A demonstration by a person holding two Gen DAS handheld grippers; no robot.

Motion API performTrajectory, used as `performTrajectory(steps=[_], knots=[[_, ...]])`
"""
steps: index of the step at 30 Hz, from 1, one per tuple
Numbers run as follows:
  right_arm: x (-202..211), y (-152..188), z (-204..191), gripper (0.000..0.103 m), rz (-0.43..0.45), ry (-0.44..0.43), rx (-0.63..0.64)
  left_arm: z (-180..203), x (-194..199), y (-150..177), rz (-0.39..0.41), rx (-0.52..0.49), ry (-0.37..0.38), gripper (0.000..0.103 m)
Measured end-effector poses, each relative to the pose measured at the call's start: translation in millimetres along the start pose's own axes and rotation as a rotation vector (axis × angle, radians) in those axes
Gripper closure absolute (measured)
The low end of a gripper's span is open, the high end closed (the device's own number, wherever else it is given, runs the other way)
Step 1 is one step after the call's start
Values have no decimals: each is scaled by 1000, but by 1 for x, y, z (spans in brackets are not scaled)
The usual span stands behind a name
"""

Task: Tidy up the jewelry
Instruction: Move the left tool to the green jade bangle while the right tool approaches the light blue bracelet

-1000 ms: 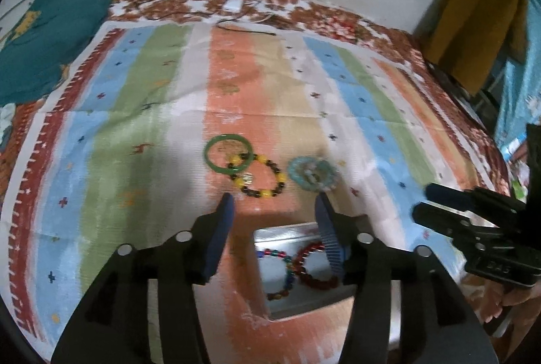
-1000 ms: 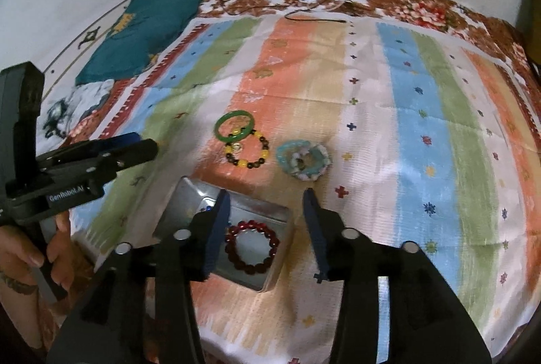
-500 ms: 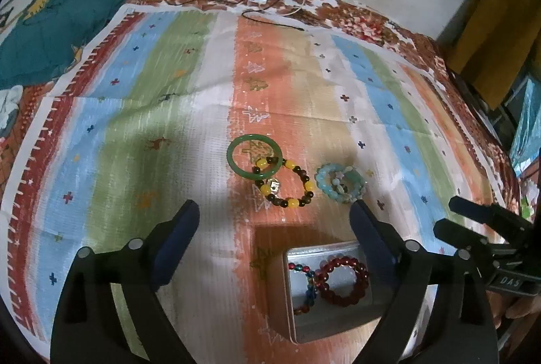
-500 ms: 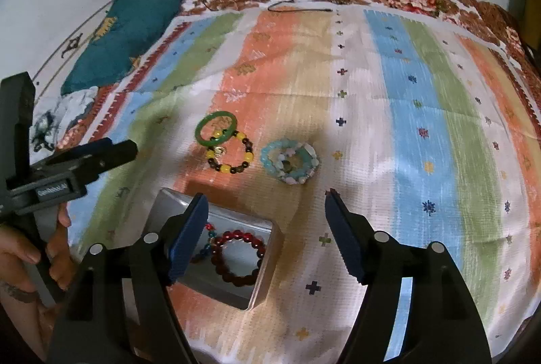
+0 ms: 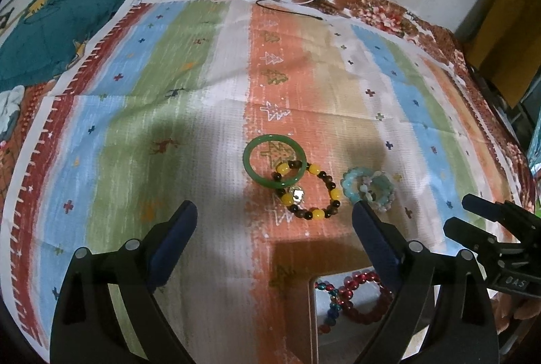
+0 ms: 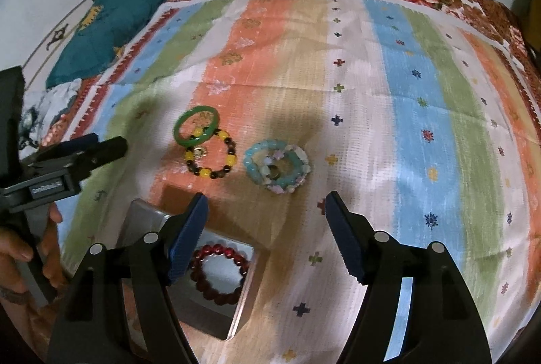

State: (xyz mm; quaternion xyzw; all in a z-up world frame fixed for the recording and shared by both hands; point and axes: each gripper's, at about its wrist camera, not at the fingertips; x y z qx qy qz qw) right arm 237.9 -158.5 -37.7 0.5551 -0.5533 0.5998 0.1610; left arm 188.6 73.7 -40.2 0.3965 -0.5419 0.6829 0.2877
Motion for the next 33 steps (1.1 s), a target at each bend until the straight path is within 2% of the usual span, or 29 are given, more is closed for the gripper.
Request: performTrajectory(steps=[16, 20, 28, 33], knots=[[-29, -16, 11, 31, -41, 38, 13, -5, -36, -17, -56, 9, -2, 12], [-31, -21, 14, 31, -25, 27, 10, -7, -45, -19, -67, 7, -8, 12], [-51, -25, 18, 31, -69, 56, 19, -7, -59, -25, -79, 7, -20, 12], [-56, -28, 23, 31, -58, 73, 14, -6, -67, -28, -87, 4, -23, 12]])
Point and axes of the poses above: each gripper's, at about its wrist camera, not at the fingertips, and x roughly against the way its jaws point, z to its right, y to its underside, and after that the axes turned 7 degrees about -y, right-handed
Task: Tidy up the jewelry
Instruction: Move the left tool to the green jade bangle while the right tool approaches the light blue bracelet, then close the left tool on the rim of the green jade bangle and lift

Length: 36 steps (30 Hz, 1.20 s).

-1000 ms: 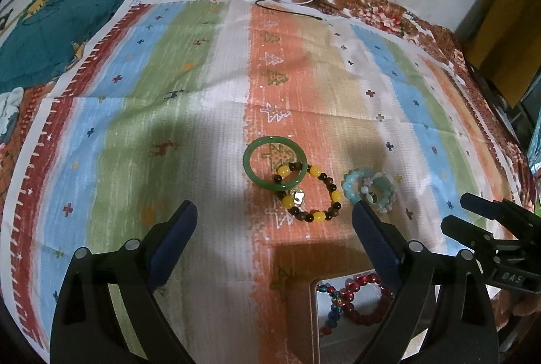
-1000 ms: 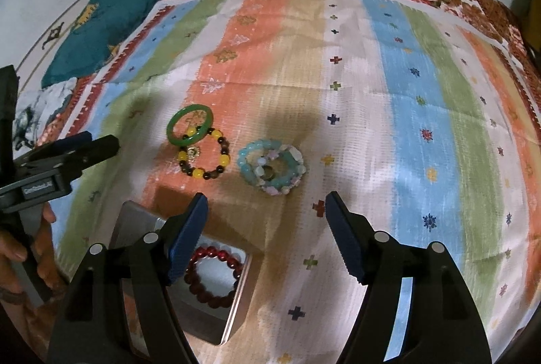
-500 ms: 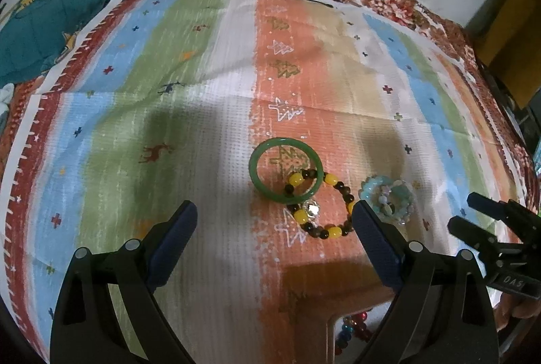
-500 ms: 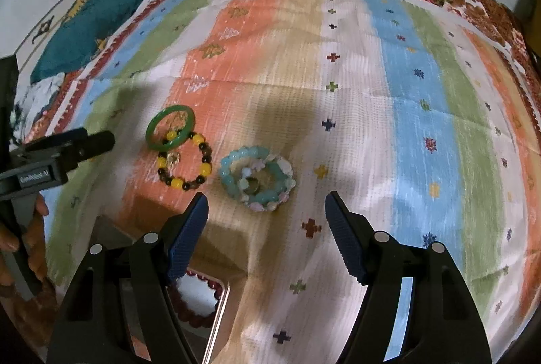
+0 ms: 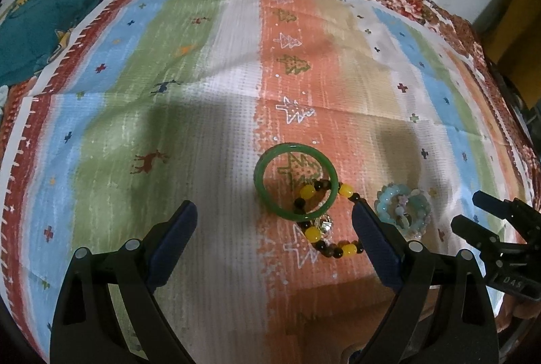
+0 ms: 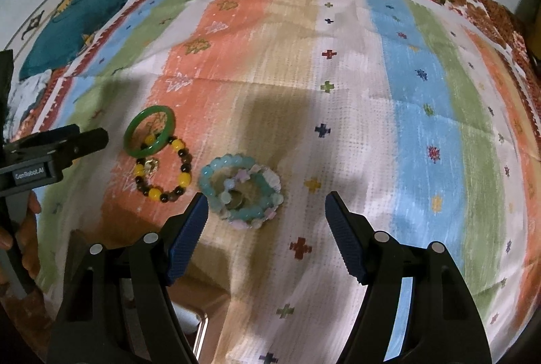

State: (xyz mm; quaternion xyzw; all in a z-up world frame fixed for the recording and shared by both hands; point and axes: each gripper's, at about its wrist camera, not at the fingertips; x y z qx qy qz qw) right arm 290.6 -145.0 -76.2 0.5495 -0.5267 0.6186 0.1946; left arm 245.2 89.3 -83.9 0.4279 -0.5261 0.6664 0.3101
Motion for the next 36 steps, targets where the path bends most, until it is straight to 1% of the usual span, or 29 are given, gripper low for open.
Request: performTrajectory(steps=[6, 9, 15, 20, 22, 24, 27, 29, 32, 33, 34, 35, 36], knots=[[-13, -3, 6, 31, -18, 3, -14, 3, -10, -3, -17, -10, 9, 14], [-15, -5, 8, 31, -15, -10, -32, 3, -15, -4, -27, -12, 14, 17], [-24, -8, 11, 32, -27, -14, -46, 1, -26, -8, -43, -6, 0, 26], [-32, -10, 12, 32, -38, -19, -48, -1, -35, -9, -65, -3, 8, 36], [-36, -11, 12, 44, -48, -18, -47, -1, -37, -9, -71, -5, 6, 39], [-40, -11, 12, 45, -59, -21, -48, -1, -40, -9, -77, -7, 10, 44], [-44, -10, 11, 51, -72, -24, -44, -1, -46, -10, -88, -10, 16, 48], [-47, -10, 12, 57, -81, -23, -42, -1, -50, -11, -94, -11, 16, 51], [-51, -9, 13, 71, -92, -25, -44, -1, -54, -12, -92, -16, 9, 53], [-52, -9, 13, 74, -96, -27, -46, -1, -55, -12, -91, -17, 7, 55], [-52, -8, 14, 80, -100, -28, -46, -2, -55, -13, -91, -16, 5, 59], [-53, -8, 14, 82, -103, -30, -47, -3, -56, -13, -90, -15, 1, 64], [-53, -8, 14, 83, -103, -28, -45, -4, -57, -14, -90, -14, -3, 66]])
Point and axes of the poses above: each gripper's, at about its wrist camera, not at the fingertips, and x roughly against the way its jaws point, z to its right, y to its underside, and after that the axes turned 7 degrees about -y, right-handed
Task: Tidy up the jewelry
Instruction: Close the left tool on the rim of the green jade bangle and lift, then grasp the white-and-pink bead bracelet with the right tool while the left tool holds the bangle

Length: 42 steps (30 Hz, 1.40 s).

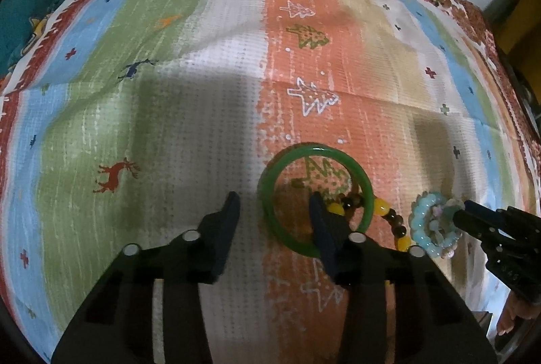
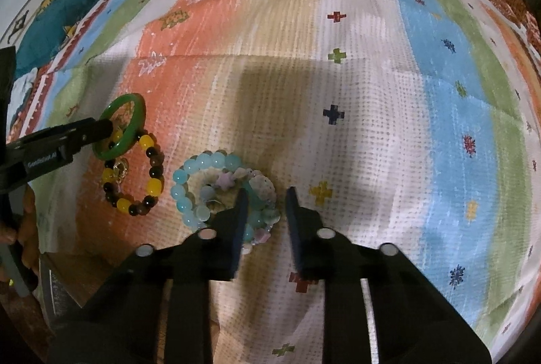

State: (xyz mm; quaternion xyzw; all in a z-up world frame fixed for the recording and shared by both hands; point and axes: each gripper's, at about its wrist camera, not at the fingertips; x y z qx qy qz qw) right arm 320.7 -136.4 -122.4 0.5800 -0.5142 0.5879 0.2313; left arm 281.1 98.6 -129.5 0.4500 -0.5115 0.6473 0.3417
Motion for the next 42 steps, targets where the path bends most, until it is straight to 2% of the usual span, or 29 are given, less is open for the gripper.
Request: performTrajectory(steps=[4, 5, 7, 15, 27, 38, 39, 40, 42], knots=[[0, 0, 0, 87, 0, -3, 6, -3, -1, 0, 1, 0, -22, 81], [0, 0, 0, 90, 0, -4, 9, -4, -1, 0, 1, -1, -24, 88], [0, 0, -2, 91, -1, -7, 14, -5, -2, 0, -7, -1, -8, 95], [7, -1, -5, 91, 10, 1, 35, -6, 2, 0, -11, 6, 5, 96], [41, -4, -24, 92, 89, -17, 82, -9, 34, 1, 48, 23, 18, 95], [58, 1, -35, 93, 123, -10, 96, -2, 65, 7, 102, 15, 48, 95], [60, 2, -35, 94, 128, -10, 93, -1, 69, 9, 110, 12, 49, 95], [61, 3, -36, 102, 131, -8, 92, 0, 72, 10, 116, 10, 49, 95], [65, 5, -38, 102, 142, 3, 99, 2, 78, 13, 125, 4, 54, 95]])
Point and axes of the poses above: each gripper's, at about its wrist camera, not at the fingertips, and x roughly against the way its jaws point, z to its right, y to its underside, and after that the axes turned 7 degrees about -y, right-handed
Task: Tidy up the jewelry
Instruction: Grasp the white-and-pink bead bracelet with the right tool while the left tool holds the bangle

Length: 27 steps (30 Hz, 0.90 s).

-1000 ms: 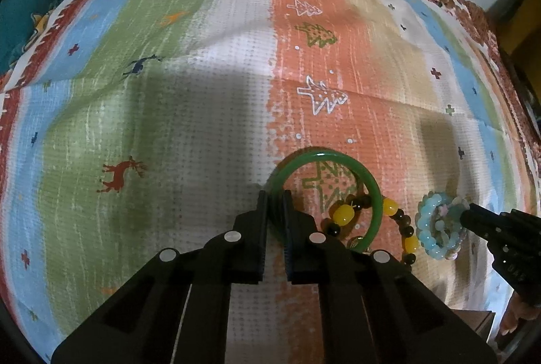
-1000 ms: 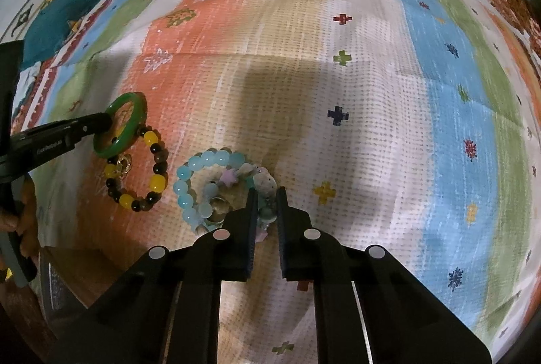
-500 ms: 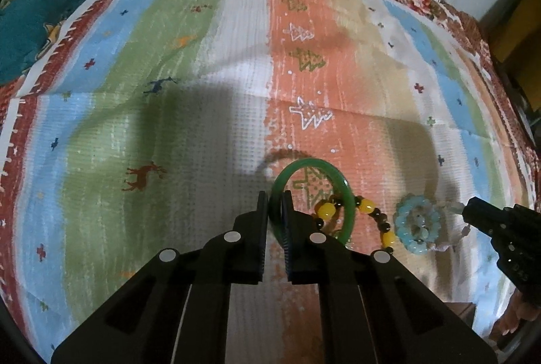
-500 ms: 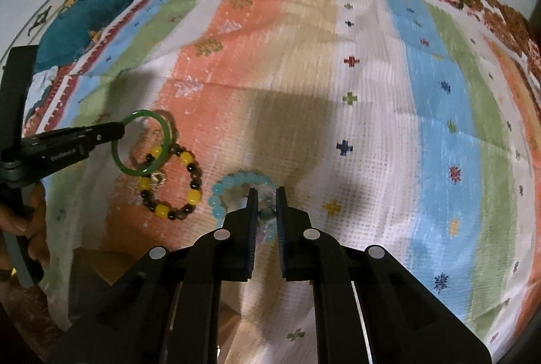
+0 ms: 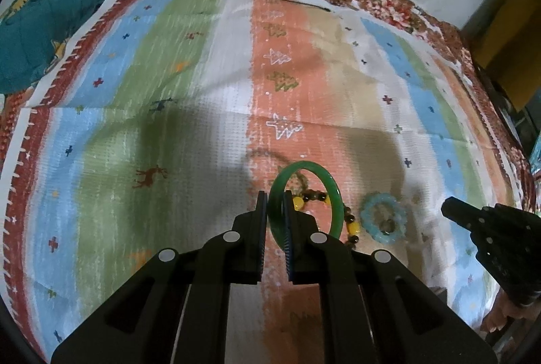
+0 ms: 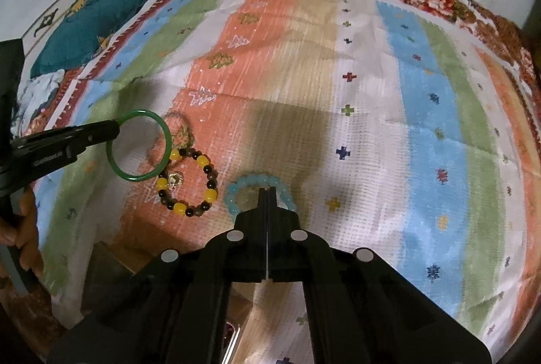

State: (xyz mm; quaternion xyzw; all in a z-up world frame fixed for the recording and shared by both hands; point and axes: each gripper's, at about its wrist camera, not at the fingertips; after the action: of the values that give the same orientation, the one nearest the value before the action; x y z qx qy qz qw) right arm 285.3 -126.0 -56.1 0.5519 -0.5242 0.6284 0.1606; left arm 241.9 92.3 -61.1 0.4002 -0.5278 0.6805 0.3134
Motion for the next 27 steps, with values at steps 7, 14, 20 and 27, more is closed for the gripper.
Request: performTrajectory(steps=[7, 14, 20, 27], knots=[[11, 2, -3, 102, 19, -24, -12, 5, 15, 6, 22, -6, 10, 95], [-4, 8, 7, 102, -46, -12, -33, 7, 14, 6, 21, -8, 11, 94], [-15, 7, 17, 101, -75, -6, -61, 6, 11, 6, 10, -8, 10, 94], [-31, 8, 23, 75, -109, 7, -68, 5, 8, 4, 4, -12, 10, 94]])
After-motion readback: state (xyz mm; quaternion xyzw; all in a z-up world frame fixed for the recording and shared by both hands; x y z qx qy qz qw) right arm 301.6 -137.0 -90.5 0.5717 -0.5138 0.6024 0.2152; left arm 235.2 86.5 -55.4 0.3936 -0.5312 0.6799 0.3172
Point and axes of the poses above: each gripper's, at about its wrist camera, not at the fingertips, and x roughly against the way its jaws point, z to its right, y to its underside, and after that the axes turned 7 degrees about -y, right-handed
